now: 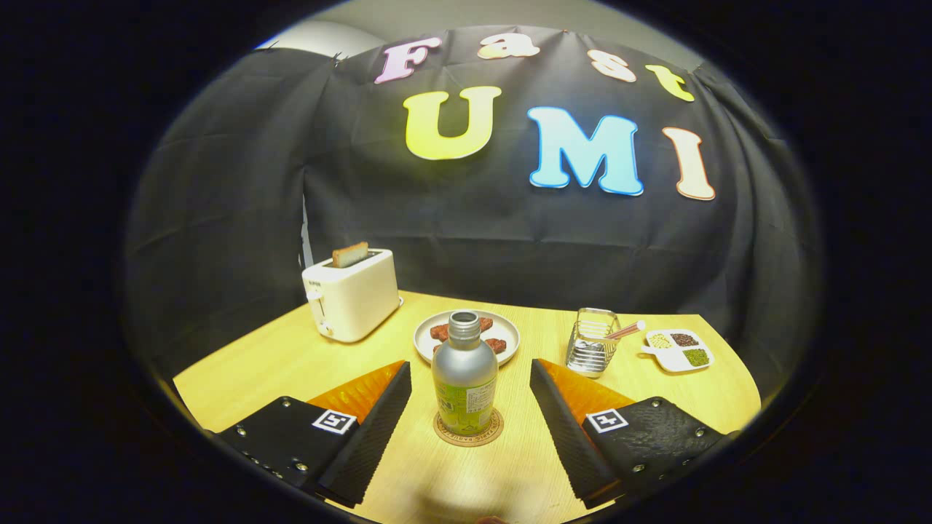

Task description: Take the bottle from table, then pour the juice into the cup, finally place the bottle on the coaster

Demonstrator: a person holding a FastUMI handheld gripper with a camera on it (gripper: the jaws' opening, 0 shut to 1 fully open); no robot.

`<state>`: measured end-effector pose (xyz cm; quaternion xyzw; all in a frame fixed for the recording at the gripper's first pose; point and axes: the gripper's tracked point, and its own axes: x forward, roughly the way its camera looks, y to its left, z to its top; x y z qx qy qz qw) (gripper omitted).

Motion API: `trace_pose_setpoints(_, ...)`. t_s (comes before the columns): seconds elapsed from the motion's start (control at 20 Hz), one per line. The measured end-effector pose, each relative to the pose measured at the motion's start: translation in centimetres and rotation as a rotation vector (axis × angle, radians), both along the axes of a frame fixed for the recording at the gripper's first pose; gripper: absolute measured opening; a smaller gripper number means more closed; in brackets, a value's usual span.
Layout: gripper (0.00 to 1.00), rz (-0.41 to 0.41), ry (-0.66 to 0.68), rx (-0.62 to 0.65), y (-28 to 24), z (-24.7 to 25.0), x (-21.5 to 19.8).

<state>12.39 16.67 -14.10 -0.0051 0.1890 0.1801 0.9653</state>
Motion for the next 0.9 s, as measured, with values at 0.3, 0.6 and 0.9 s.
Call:
trace_pose_setpoints(0.3, 0.99, -0.03, -0.09, 0.026, -3.4, 6.7, -3.8)
trace_pose_setpoints(0.6, 0.99, -0.135, -0.153, 0.051, -7.3, 11.0, -8.7)
trace_pose_setpoints(0.9, 0.99, -0.23, -0.273, 0.022, -11.0, 15.8, -12.2)
